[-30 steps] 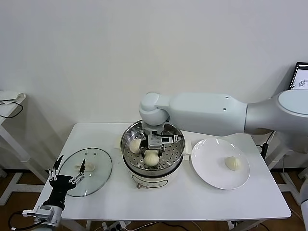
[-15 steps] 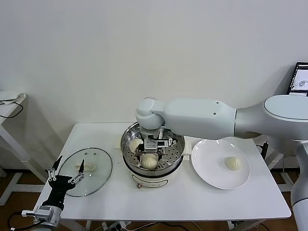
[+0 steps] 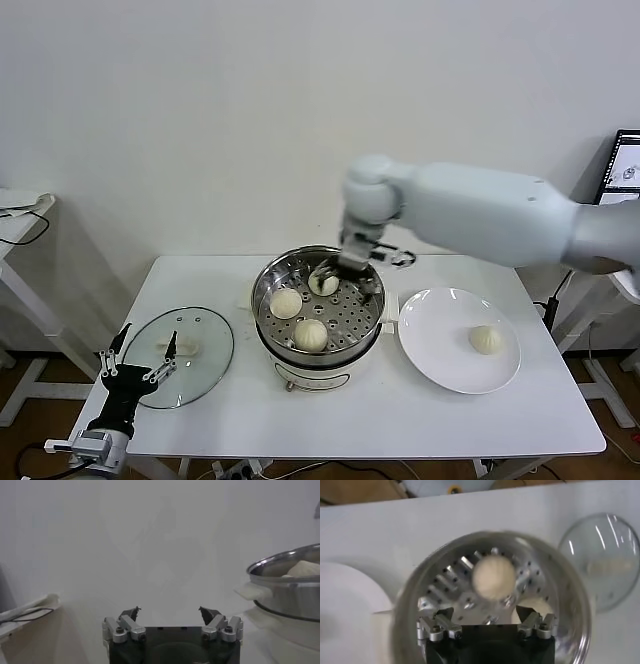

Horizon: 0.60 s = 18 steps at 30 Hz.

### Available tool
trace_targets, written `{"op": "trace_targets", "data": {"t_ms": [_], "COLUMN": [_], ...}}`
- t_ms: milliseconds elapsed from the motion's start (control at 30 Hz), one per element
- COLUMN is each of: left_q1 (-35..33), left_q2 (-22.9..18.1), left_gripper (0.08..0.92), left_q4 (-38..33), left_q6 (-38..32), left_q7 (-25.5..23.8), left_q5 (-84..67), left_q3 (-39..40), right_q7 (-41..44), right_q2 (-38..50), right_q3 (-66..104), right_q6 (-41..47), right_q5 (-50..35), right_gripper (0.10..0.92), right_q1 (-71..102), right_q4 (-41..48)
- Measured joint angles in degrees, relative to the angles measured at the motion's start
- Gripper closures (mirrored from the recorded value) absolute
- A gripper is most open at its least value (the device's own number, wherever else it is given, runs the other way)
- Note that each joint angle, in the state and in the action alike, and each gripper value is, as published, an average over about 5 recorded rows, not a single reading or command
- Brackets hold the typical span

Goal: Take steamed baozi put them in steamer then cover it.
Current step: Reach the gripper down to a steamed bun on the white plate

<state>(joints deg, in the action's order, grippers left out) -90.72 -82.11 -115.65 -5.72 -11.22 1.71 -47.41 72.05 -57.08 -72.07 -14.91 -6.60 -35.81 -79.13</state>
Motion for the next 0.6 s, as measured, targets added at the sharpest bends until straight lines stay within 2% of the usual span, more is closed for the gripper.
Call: {"op": "trace_targets", "data": {"t_ms": [300,600], "left_q1": [0.0,0.1], "left_q2": [-0.1,0.0], "left_gripper": [0.177,0.177], "left_q4": [-0.2,-0.3], "left_q6": [-0.1,-0.1], "left_q7": [0.2,0.4], "left_q5": [0.4,0.5], "left_q3": [1.2,2.0], "right_q7": [1.1,1.5], "right_q2": [13.2,18.9], "right_q3": [3.3,13.2], "right_q6": [11.1,16.3], "right_q5": [-1.8,4.8], "right_gripper": [0.203,0.203], "right_q1": [5.5,17.0], "right_q4": [3.5,10.0]}}
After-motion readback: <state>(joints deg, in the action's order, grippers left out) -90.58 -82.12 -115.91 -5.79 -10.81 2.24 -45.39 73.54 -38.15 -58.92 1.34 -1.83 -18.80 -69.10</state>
